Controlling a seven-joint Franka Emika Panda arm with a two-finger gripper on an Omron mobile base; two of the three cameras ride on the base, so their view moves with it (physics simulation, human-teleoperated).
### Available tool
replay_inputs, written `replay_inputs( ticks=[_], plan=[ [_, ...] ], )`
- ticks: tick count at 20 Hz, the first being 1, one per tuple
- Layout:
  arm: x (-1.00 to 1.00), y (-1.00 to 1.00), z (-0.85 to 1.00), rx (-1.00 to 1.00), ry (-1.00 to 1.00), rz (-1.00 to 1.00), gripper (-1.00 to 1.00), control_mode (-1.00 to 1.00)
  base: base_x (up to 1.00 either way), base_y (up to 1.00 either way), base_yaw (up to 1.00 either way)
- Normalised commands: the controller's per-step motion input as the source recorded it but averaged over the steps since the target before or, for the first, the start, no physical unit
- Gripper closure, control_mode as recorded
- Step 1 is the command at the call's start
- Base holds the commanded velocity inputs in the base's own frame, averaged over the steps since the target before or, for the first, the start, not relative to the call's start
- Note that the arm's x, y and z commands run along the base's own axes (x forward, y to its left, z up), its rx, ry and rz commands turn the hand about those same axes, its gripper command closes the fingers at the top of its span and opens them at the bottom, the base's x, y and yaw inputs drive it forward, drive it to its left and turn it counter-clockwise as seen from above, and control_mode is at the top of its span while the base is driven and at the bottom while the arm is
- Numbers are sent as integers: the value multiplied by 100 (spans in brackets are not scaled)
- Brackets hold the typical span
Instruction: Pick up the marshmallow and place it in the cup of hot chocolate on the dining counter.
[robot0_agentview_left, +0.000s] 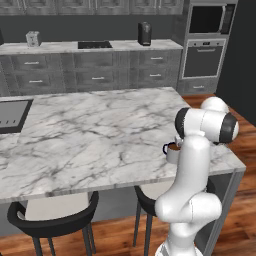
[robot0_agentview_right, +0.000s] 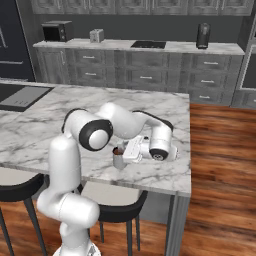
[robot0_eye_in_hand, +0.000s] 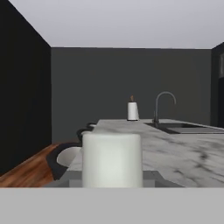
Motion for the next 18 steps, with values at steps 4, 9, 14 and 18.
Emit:
replay_inputs(
  ticks=[4,9,14,18],
  plan=[
    [30,15,0,0,0,0,100,-100,0,0,0],
    [5,5,-15,0,0,0,100,-100,0,0,0],
    [5,0,-18,-1,0,0,100,-100,0,0,0],
    [12,-3,-1,0,0,0,100,-100,0,0,0]
  ],
)
